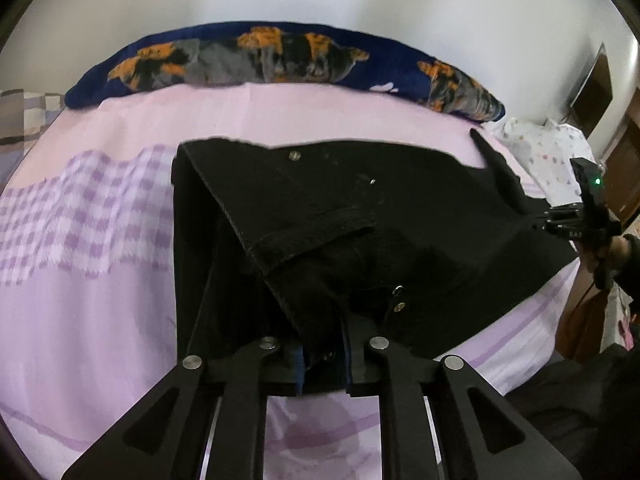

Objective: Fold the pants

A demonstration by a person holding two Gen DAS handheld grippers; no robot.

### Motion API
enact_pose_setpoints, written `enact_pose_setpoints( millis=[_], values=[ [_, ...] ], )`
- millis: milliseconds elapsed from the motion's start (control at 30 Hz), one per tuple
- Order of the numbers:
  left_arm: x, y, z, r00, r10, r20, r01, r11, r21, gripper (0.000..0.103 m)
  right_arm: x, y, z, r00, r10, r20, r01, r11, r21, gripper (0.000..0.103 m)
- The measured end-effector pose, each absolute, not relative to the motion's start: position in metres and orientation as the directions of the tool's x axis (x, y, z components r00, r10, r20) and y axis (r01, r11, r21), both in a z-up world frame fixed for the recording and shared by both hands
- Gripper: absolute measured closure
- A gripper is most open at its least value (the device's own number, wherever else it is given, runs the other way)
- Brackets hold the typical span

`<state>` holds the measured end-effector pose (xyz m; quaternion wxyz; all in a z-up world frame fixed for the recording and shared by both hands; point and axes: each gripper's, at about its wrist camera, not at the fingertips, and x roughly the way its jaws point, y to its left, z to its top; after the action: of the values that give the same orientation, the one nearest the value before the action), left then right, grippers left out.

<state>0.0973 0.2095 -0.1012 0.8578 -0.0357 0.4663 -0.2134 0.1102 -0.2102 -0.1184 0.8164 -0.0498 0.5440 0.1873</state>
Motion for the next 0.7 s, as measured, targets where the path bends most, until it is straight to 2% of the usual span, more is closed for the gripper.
enact_pose_setpoints(
  millis=[100, 167, 267, 300, 333, 467, 567, 700],
  values=[
    [0.093, 0.211, -0.099, 0.483, -0.365, -0.796, 0.304, 0.922, -0.239, 0.075, 0.108, -0.207, -0.121, 0.358, 0.225, -0.906, -0.328, 0.939, 0.104, 0.09],
    [0.089, 0.212, -0.096, 0.476, -0.342, -0.81, 0.279, 0.932, -0.23, 0.058, 0.105, -0.207, -0.118, 0.372, 0.219, -0.902, -0.305, 0.947, 0.104, 0.085],
    [0.078, 0.22, -0.09, 0.472, -0.31, -0.825, 0.233, 0.947, -0.223, 0.044, 0.095, -0.209, -0.108, 0.393, 0.23, -0.89, -0.285, 0.951, 0.12, 0.068],
    [0.074, 0.223, -0.088, 0.475, -0.308, -0.824, 0.218, 0.949, -0.229, 0.044, 0.09, -0.211, -0.103, 0.405, 0.233, -0.884, -0.281, 0.952, 0.122, 0.061],
    [0.068, 0.228, -0.086, 0.479, -0.313, -0.821, 0.194, 0.949, -0.249, 0.044, 0.085, -0.213, -0.099, 0.424, 0.231, -0.876, -0.274, 0.954, 0.119, 0.059],
    [0.053, 0.251, -0.085, 0.467, -0.411, -0.783, 0.024, 0.891, -0.454, 0.044, 0.069, -0.223, -0.088, 0.46, 0.26, -0.849, -0.227, 0.959, 0.171, 0.058],
    [0.049, 0.251, -0.094, 0.446, -0.51, -0.736, -0.069, 0.8, -0.596, 0.045, 0.065, -0.233, -0.087, 0.461, 0.317, -0.829, -0.165, 0.948, 0.271, 0.057],
    [0.054, 0.238, -0.107, 0.438, -0.56, -0.703, -0.131, 0.734, -0.667, 0.045, 0.062, -0.239, -0.093, 0.46, 0.356, -0.814, -0.094, 0.931, 0.354, 0.057]
  ],
)
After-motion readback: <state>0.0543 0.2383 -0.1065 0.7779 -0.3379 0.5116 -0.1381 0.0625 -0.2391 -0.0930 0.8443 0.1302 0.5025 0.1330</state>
